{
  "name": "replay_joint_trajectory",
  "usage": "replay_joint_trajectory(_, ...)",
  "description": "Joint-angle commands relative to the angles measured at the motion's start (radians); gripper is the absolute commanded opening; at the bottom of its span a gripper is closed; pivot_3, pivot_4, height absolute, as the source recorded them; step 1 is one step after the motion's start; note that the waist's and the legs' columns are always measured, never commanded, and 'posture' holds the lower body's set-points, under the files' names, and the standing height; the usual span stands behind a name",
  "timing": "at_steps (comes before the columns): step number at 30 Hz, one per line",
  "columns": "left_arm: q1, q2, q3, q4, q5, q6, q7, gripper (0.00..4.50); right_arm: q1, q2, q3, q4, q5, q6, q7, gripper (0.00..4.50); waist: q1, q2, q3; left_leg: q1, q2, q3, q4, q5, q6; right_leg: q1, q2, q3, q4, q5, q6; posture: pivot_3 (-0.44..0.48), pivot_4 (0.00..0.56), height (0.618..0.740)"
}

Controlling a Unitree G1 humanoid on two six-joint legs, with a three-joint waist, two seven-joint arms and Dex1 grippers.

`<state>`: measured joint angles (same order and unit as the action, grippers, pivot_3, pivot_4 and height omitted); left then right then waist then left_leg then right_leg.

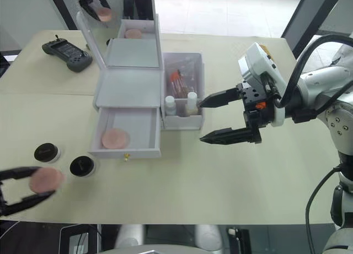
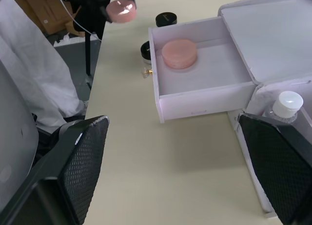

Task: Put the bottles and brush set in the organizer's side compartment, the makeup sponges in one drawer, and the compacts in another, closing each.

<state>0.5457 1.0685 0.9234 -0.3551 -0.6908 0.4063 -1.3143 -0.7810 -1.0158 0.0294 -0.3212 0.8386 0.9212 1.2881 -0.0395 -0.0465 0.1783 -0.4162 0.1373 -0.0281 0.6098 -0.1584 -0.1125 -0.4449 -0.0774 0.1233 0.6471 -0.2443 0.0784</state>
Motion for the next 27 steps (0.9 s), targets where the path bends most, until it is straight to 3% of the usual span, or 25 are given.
replay_joint_trajectory(1,-0.176,0.146,-0.004,0.046,-0.124,0.128,0.009,2.98,-0.022,0.008,-0.015,-0.015,-0.003,-0.017,0.001,4.50,-0.001,0.000,0.000,-0.001,0.000,0.000,0.000,0.000,0.000,0.000,0.000,0.000,0.000,0.000,0.000,0.000,0.150,0.705)
replay_joint_trajectory(3,-0.332,0.208,-0.105,0.075,-0.138,0.112,0.034,2.98,-0.014,0.006,-0.033,-0.034,0.009,-0.002,-0.012,4.50,-0.003,0.000,0.000,-0.003,0.000,0.000,0.000,0.000,0.000,0.001,0.000,0.000,0.000,0.000,0.000,0.000,0.150,0.705)
replay_joint_trajectory(7,-0.682,0.275,-0.417,0.126,-0.153,0.102,0.056,2.98,0.028,-0.012,-0.084,-0.095,0.046,0.036,-0.064,4.50,-0.003,0.002,0.002,-0.005,0.000,0.000,-0.004,0.000,0.000,-0.002,0.001,0.000,0.001,0.001,0.000,0.000,0.150,0.705)
replay_joint_trajectory(9,-0.867,0.254,-0.604,0.142,-0.099,0.088,0.008,2.98,0.047,-0.017,-0.112,-0.124,0.060,0.055,-0.101,4.50,-0.005,0.003,0.002,-0.007,0.000,0.000,-0.005,0.000,0.000,-0.005,0.002,0.001,0.002,0.001,0.001,0.000,0.150,0.705)
replay_joint_trajectory(14,-1.215,0.117,-0.925,0.221,0.050,0.055,-0.144,2.98,0.091,-0.021,-0.179,-0.192,0.125,0.111,-0.202,4.50,0.004,0.003,0.002,-0.010,0.000,-0.001,-0.004,0.000,0.001,-0.006,0.003,0.001,0.004,0.009,0.001,0.000,0.150,0.705)
replay_joint_trajectory(20,-1.324,-0.001,-1.080,0.330,0.201,-0.096,-0.288,2.98,0.181,-0.065,-0.297,-0.249,0.213,0.171,-0.293,4.50,0.003,0.003,0.002,-0.010,0.000,-0.001,-0.001,0.001,0.001,-0.006,0.003,0.002,0.008,0.009,0.001,0.000,0.150,0.705)
replay_joint_trajectory(27,-1.377,-0.115,-1.154,0.414,0.279,-0.164,-0.300,2.98,0.285,-0.109,-0.418,-0.287,0.283,0.186,-0.365,4.50,0.003,0.003,0.002,-0.010,0.000,-0.002,0.003,0.001,0.001,-0.005,0.003,0.002,0.011,0.004,0.006,0.000,0.150,0.705)
